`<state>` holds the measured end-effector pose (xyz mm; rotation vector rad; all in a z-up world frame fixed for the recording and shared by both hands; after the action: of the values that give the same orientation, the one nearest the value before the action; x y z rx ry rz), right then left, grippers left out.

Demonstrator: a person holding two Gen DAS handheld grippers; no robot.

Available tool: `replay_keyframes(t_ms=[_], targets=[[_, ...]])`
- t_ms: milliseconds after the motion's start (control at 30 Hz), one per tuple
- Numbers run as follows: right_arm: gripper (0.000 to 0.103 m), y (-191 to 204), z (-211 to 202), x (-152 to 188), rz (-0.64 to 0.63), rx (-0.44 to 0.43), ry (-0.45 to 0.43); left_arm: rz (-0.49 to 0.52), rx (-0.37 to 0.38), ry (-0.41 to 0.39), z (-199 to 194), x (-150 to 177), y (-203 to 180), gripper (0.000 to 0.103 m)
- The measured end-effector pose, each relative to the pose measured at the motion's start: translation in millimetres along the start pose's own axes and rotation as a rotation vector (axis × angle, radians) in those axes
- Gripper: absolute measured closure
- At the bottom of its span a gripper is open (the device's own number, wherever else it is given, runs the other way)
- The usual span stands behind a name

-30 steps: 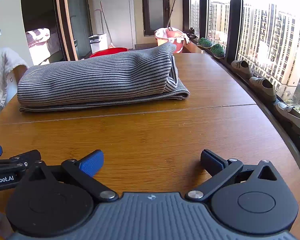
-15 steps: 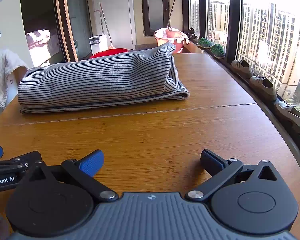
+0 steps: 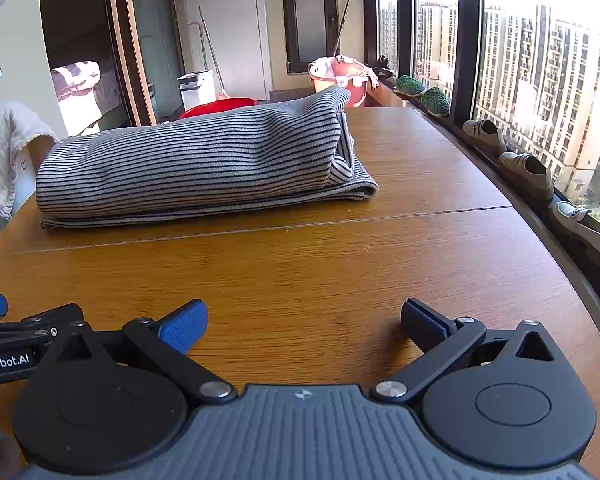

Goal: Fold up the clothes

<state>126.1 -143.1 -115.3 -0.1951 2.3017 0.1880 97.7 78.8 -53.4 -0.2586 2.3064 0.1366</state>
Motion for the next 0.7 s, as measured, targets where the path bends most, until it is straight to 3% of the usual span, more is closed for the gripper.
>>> replay_keyframes(t_ms=[700], targets=[[0.000,-0.1,-0.3,-0.4,0.005,0.007,0.000,-0.001,-0.001,0.000,-0.1,0.2,-0.6,0.000]])
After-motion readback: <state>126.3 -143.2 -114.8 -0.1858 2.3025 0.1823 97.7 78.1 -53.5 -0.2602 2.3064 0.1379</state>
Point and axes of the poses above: each gripper's, at about its wrist camera, not at the fingertips, and z roughly the way its jaws point, y to its left, x to its underside, the point moved 5 cm from there along z, roughly the way its jaws point, and after that the axes turned 1 degree about y, right-handed, at the moved point
